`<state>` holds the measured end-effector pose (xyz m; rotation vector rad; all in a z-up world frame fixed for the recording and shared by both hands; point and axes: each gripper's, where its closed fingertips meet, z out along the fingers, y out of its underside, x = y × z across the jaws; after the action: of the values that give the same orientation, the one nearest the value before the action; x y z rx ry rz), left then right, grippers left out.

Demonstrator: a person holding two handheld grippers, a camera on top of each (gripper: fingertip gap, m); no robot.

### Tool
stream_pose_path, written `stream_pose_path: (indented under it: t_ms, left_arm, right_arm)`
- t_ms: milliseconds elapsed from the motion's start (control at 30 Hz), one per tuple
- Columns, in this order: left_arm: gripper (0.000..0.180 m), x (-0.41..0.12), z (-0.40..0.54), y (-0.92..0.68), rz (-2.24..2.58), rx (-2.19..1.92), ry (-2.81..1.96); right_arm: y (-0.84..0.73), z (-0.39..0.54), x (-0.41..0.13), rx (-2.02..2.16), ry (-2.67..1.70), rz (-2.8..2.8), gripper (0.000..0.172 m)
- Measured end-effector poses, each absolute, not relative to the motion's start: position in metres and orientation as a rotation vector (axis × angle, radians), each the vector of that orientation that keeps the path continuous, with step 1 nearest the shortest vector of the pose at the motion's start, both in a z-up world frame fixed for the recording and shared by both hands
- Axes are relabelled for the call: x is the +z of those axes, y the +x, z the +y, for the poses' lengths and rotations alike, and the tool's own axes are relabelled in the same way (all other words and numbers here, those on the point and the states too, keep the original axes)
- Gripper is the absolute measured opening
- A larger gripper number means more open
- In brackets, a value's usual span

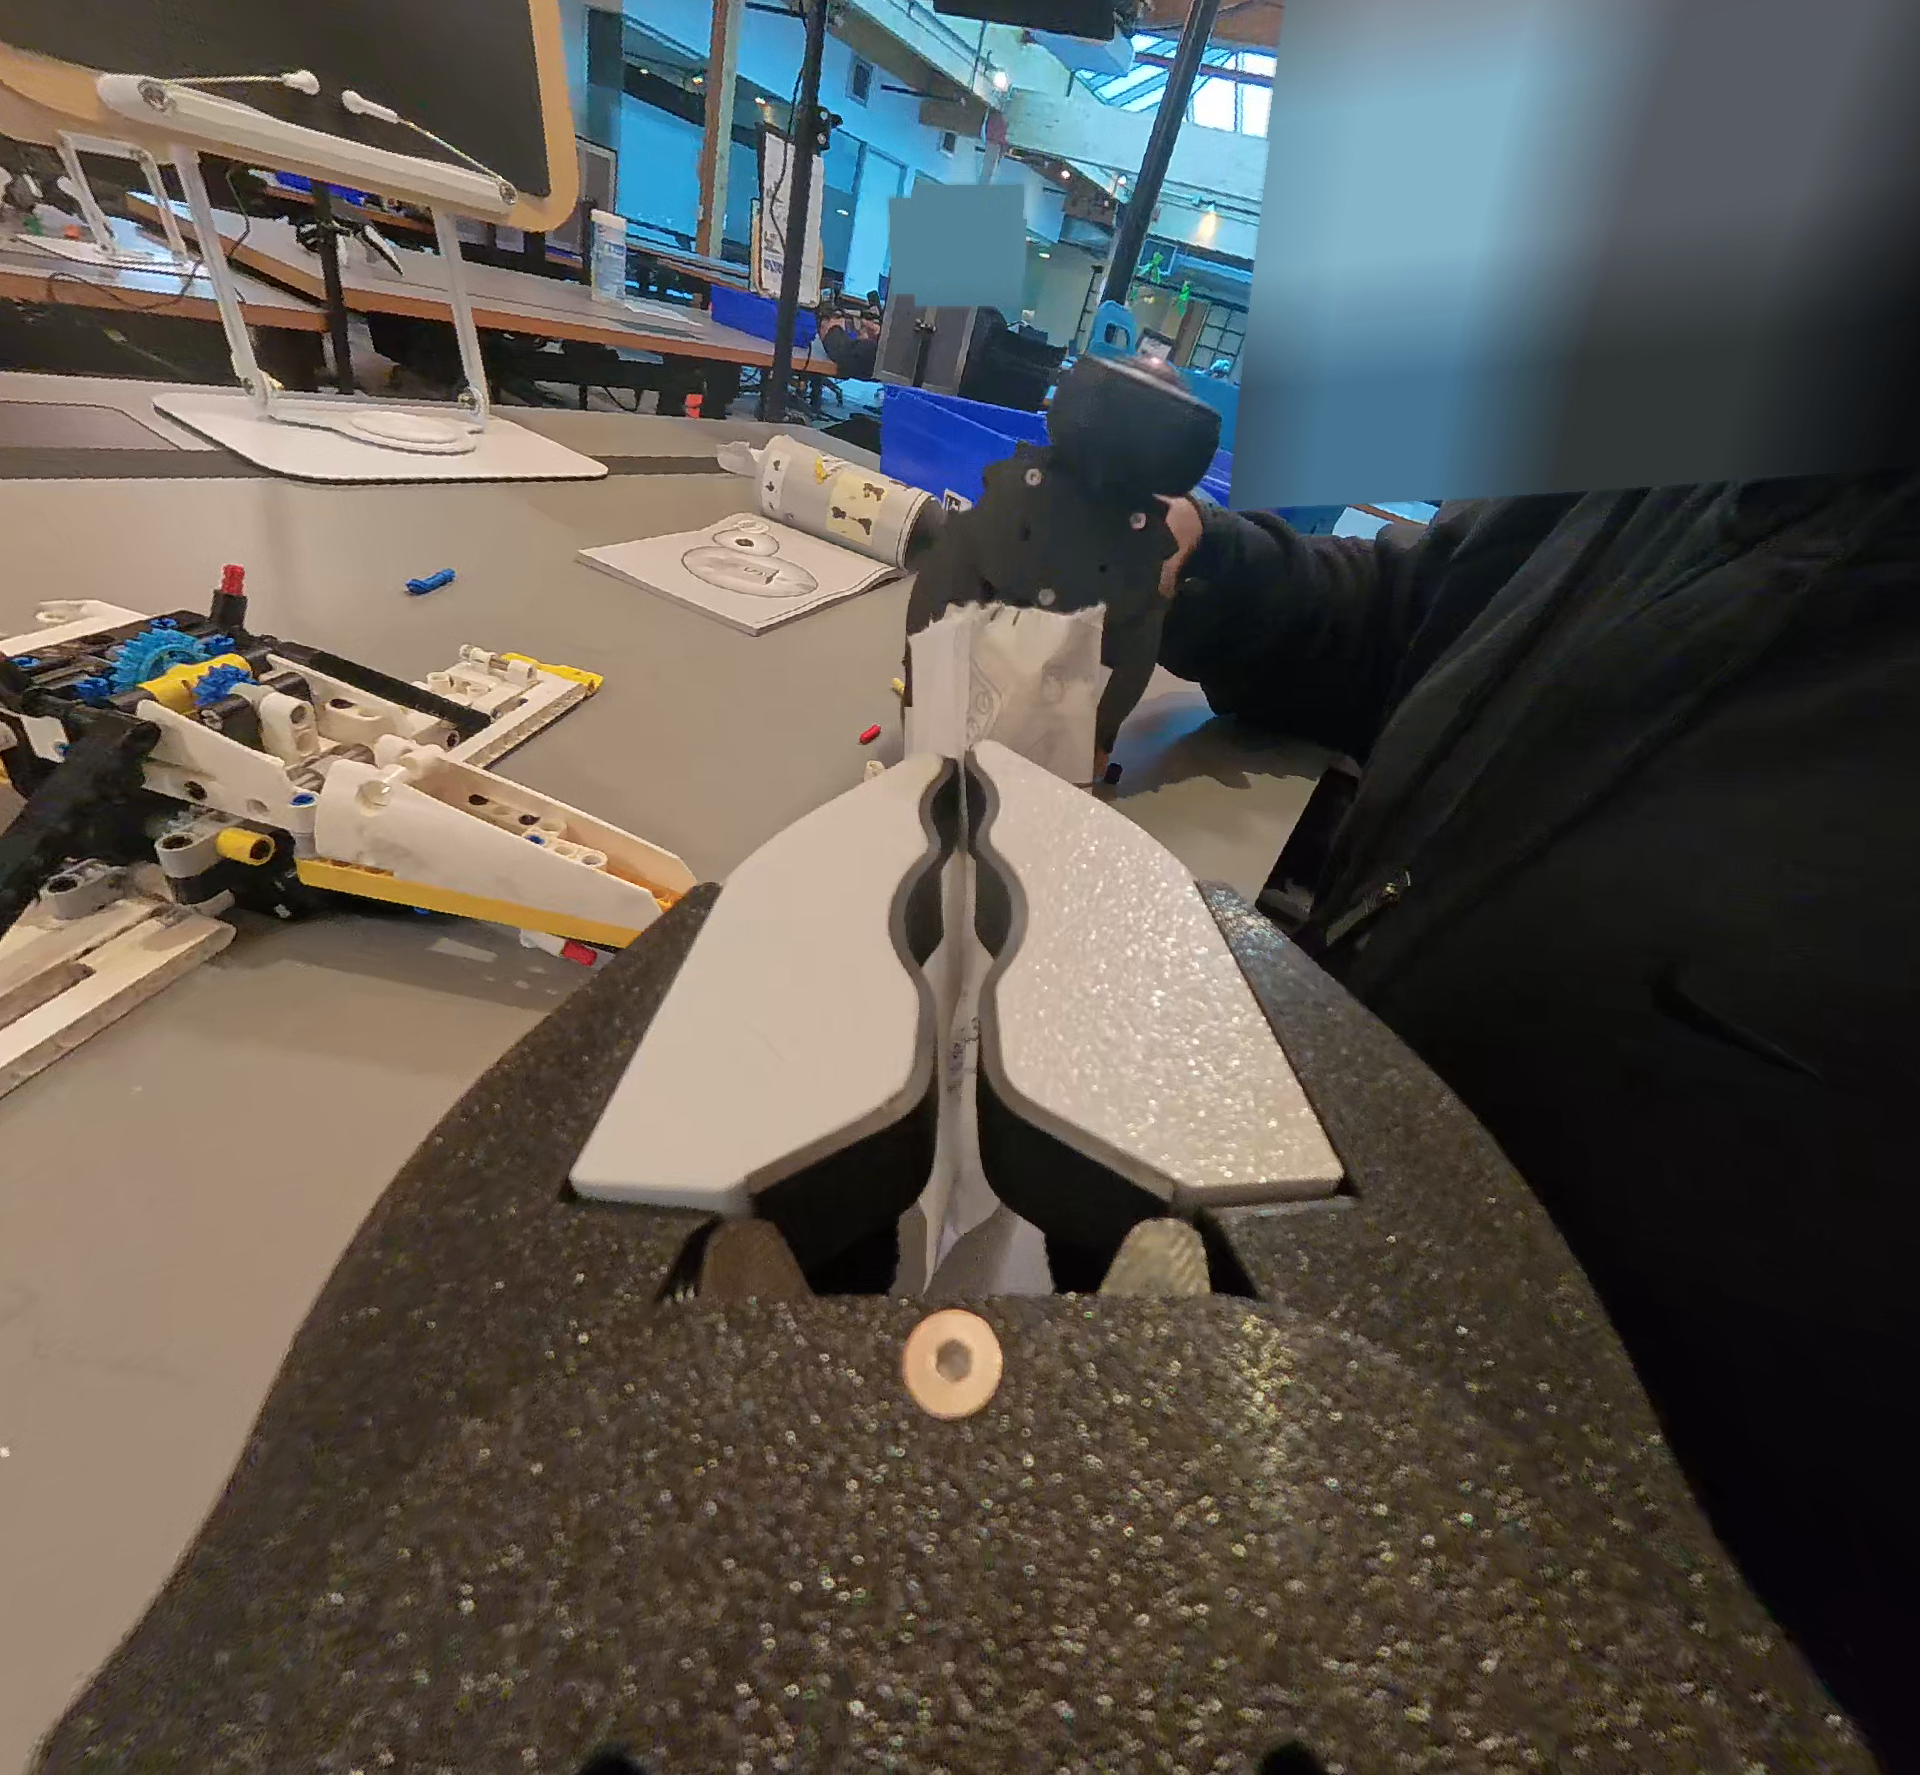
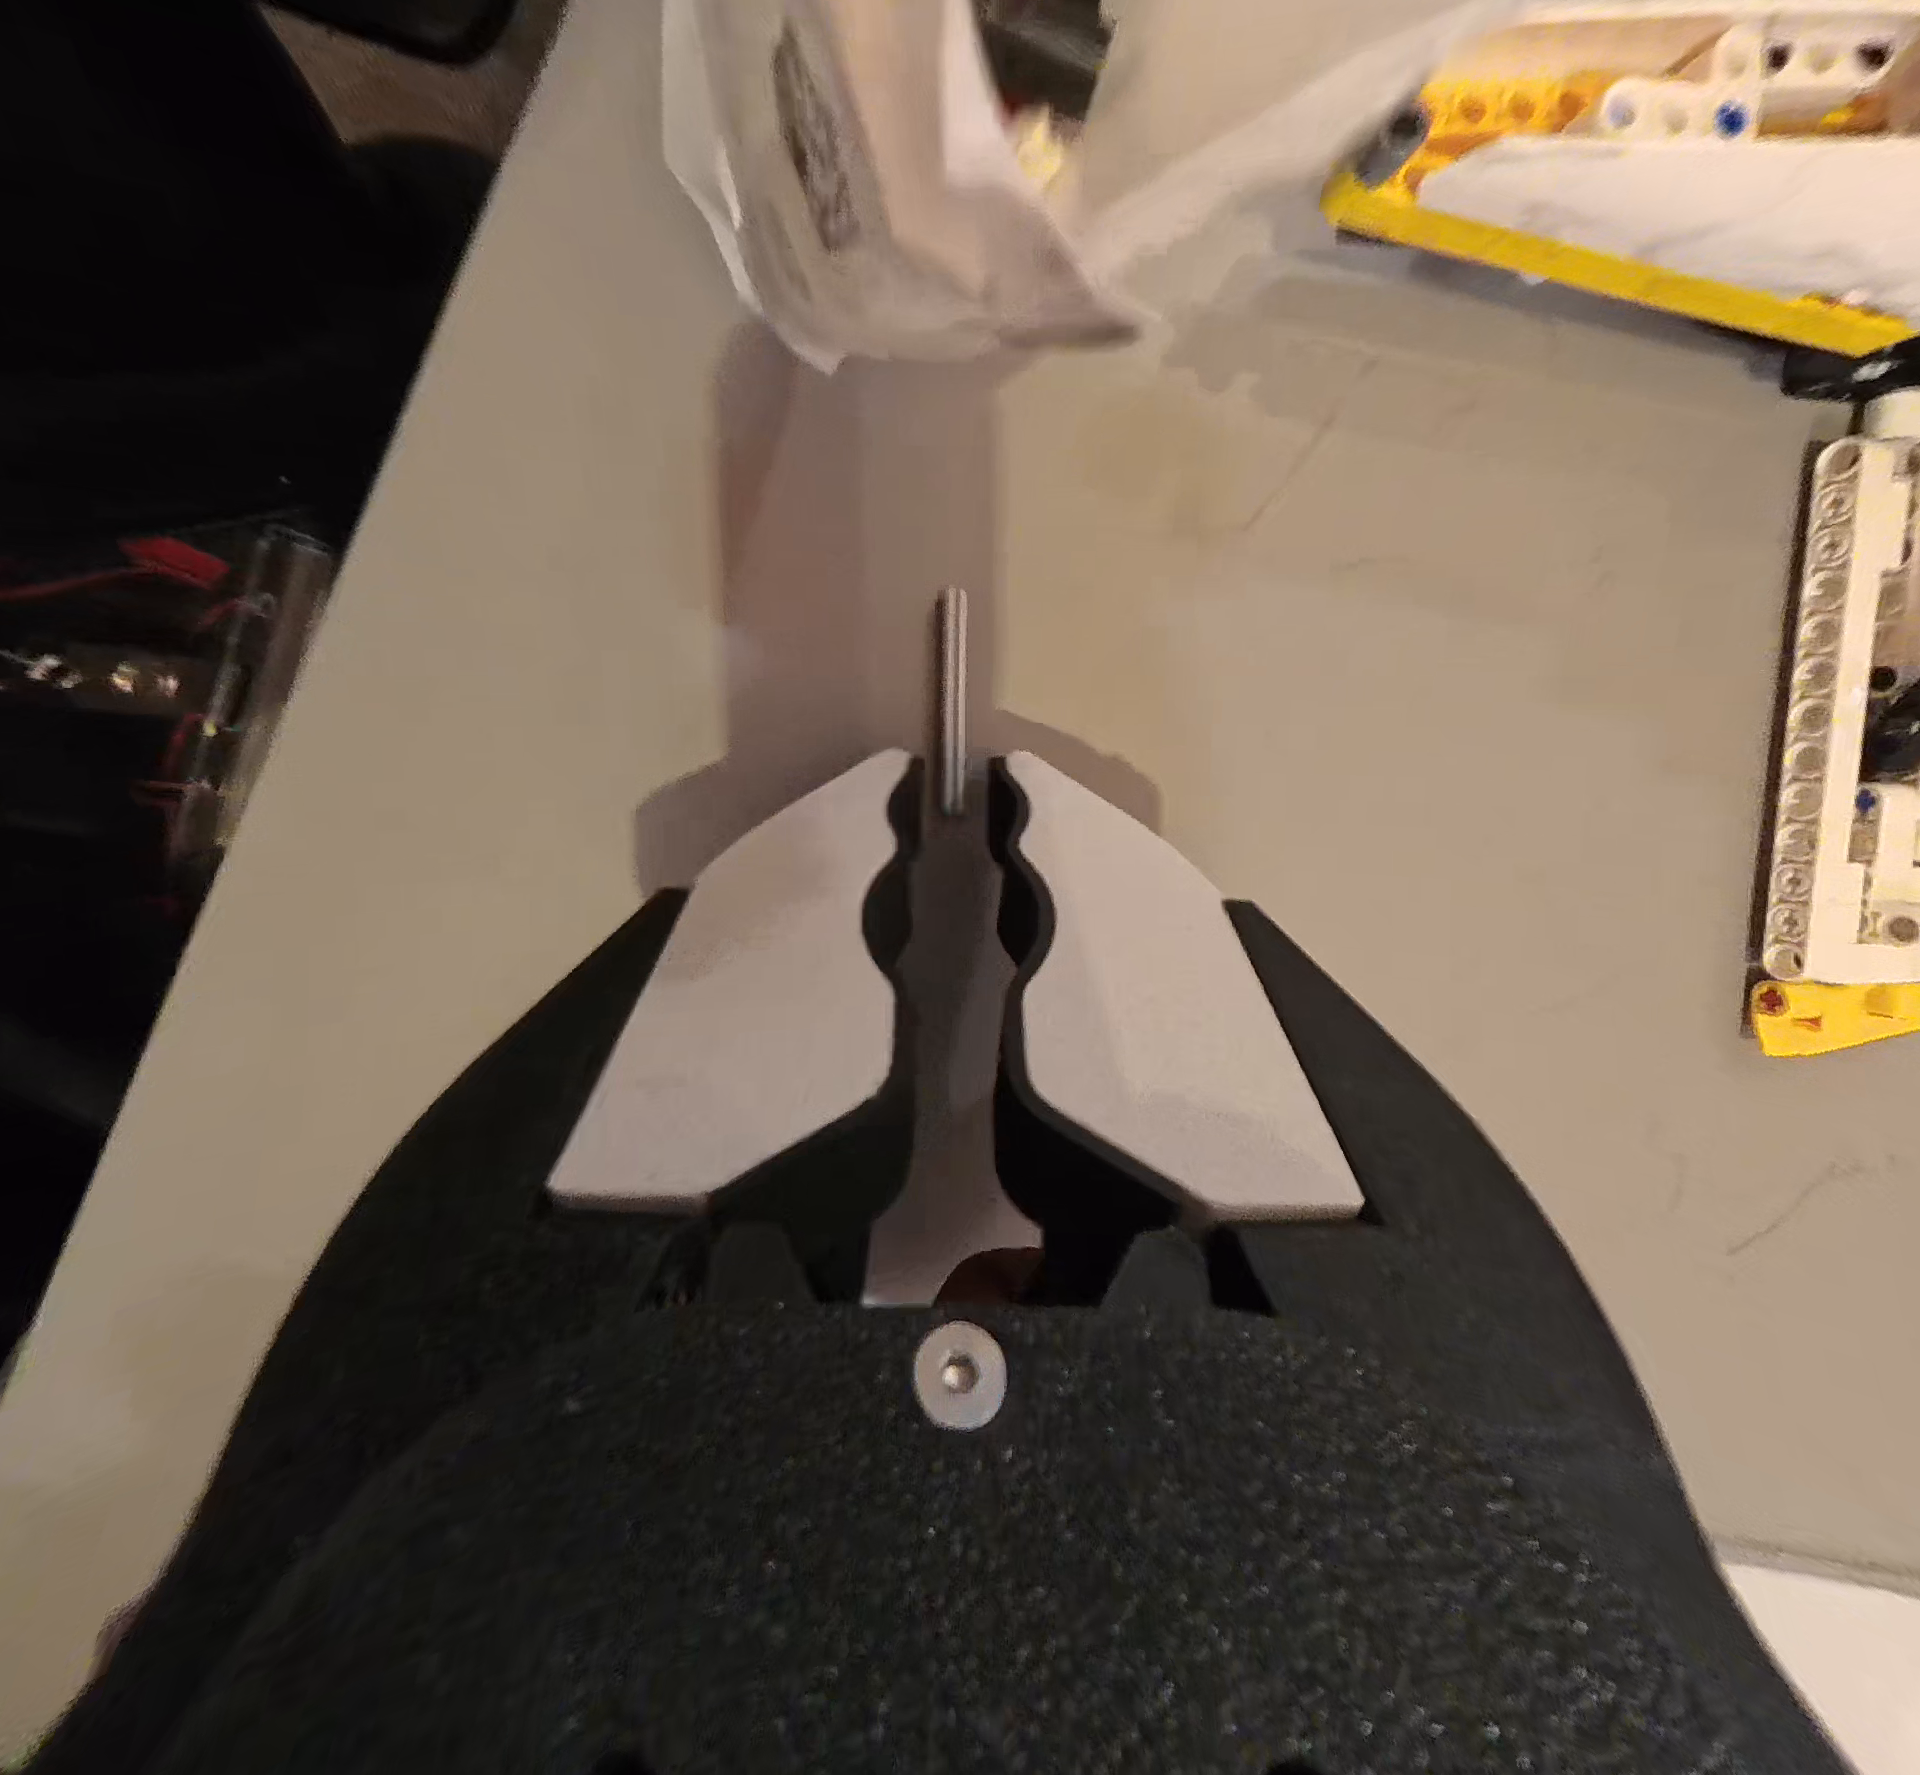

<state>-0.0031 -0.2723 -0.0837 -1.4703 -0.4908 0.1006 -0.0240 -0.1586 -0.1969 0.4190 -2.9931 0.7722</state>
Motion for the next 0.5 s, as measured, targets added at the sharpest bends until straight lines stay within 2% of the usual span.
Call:
stream_pose_path:
  t_ms: [67,267,500]
  left_arm:
    - [0.000,-0.086,-0.272,-0.007,-0.480,0.094,-1.472]
    - [0.000,-0.086,-0.263,-0.017,-0.422,0.086,-1.494]
    - [0.000,-0.078,-0.216,-0.030,-0.294,0.072,-1.563]
  right_arm:
    - [-0.019,-0.160,-0.198,0.798,0.415,-3.022,0.004]
    - [-0.028,-0.147,-0.192,0.842,0.353,-3.011,0.003]
    - [-0.060,-0.108,-0.099,1.126,0.209,-2.831,0.003]
